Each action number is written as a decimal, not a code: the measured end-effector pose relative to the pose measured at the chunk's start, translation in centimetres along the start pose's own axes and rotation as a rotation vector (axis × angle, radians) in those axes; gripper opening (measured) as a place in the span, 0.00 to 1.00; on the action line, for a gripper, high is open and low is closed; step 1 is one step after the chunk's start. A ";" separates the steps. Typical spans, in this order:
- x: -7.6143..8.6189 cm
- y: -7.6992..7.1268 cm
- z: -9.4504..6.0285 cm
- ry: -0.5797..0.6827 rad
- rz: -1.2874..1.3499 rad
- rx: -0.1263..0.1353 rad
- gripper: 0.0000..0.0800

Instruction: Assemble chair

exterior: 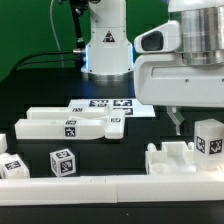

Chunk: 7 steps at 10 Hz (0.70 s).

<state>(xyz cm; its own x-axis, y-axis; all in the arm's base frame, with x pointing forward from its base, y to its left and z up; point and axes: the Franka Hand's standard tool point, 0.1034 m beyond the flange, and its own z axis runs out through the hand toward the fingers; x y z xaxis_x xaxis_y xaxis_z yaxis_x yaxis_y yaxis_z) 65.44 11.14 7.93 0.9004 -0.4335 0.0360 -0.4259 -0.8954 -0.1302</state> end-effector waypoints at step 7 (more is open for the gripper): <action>0.4 -0.2 -0.1 0.056 -0.486 -0.037 0.66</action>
Offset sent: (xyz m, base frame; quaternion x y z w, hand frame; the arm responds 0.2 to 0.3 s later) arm 0.0018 0.0005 0.0034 0.0279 0.0461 -0.4250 0.9036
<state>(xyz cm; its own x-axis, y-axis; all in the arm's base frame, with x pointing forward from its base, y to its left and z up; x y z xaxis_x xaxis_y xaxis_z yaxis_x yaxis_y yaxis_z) 65.89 11.13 8.11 0.9901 0.0315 0.1369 0.0387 -0.9980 -0.0502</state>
